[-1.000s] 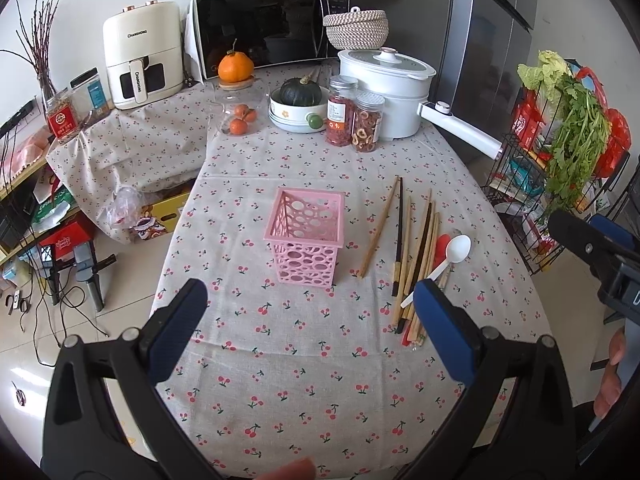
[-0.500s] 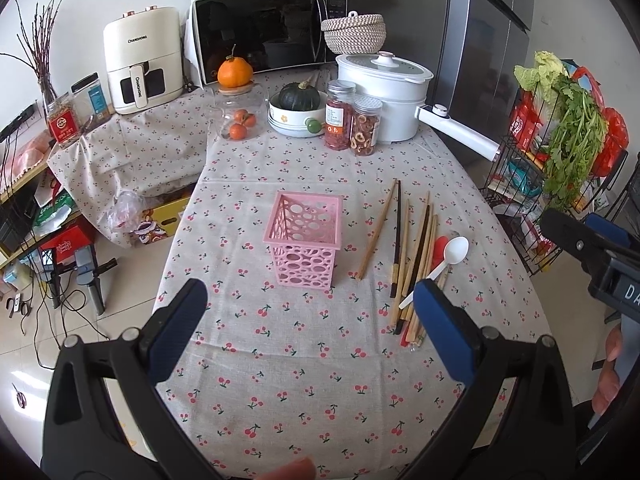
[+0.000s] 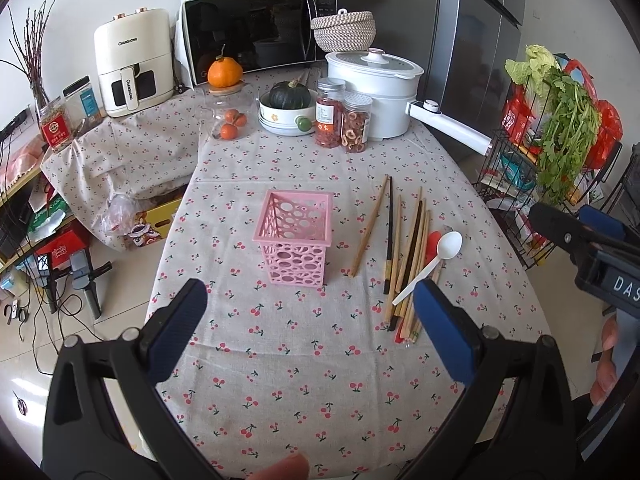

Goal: Organize utensils

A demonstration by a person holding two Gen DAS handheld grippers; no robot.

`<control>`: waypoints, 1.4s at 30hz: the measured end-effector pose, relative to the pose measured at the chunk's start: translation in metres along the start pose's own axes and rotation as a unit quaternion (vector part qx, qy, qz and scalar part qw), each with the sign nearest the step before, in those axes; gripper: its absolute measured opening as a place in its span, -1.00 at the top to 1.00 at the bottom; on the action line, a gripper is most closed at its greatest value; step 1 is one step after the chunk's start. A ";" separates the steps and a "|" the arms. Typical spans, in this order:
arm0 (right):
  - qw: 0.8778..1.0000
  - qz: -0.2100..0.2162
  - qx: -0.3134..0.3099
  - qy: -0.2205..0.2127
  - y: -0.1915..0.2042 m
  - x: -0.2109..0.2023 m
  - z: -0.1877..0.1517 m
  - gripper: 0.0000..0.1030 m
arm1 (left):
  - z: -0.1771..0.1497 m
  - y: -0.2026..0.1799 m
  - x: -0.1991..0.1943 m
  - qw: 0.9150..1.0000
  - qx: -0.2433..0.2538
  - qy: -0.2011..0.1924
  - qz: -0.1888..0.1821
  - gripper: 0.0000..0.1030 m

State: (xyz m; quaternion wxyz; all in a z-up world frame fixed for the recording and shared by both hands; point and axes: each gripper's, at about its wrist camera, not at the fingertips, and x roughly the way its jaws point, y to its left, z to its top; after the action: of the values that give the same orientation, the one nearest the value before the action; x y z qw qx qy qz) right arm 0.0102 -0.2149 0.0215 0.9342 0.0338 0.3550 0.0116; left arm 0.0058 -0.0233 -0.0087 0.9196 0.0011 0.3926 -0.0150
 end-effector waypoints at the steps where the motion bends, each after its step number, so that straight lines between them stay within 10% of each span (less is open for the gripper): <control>1: 1.000 -0.002 0.000 -0.002 0.000 0.000 0.000 -1.00 | 0.000 -0.001 0.000 1.000 0.003 0.000 0.001 -0.99; 22: 1.000 -0.025 -0.003 -0.016 -0.012 -0.009 -0.002 -1.00 | 0.008 -0.011 0.009 0.999 0.028 0.009 -0.030 -0.99; 33: 0.997 -0.050 0.010 0.052 -0.034 0.018 0.007 -1.00 | 0.018 -0.037 0.022 0.995 0.099 0.014 -0.024 -0.99; 42: 0.989 -0.066 0.040 0.125 -0.076 0.069 0.025 -1.00 | 0.062 -0.053 0.079 0.986 0.050 0.137 -0.084 -0.97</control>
State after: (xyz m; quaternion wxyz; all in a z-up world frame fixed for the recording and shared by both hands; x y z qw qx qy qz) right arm 0.0782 -0.2889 -0.0106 0.8789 0.0461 0.4709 -0.0601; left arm 0.1039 -0.0789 -0.0224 0.8511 0.0162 0.5127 -0.1119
